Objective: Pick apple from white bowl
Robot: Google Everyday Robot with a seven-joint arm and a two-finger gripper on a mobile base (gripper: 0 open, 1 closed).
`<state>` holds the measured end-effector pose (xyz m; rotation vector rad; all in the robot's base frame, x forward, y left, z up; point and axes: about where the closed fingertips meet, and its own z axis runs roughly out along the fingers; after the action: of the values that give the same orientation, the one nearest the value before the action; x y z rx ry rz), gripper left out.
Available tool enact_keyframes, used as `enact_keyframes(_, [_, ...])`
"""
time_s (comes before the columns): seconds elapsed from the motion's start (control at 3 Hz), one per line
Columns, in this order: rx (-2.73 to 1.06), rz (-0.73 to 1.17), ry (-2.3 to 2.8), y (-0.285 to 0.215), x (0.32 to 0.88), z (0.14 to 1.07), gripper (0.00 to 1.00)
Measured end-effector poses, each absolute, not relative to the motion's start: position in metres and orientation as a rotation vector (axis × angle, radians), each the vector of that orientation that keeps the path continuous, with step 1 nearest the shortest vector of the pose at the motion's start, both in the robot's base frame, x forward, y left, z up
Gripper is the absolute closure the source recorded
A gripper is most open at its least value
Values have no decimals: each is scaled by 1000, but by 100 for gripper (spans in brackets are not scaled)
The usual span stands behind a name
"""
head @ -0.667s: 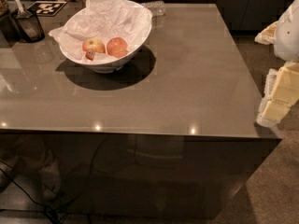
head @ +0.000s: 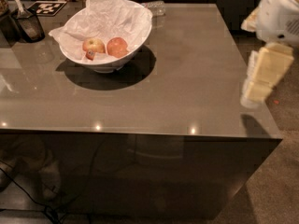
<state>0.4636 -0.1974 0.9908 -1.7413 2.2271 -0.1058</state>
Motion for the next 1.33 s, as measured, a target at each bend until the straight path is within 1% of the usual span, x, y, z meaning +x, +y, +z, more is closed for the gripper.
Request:
enact_keyframes(0.33, [-1800, -103, 2183, -164, 510, 1011, 0])
enact_keyframes(0.67, [-1842, -117, 2085, -120, 563, 1031, 0])
enact_keyframes(1.0, [-1818, -128, 2021, -104, 574, 1045, 0])
enact_keyframes(1.33, [-1804, -136, 1999, -99, 581, 1048, 0])
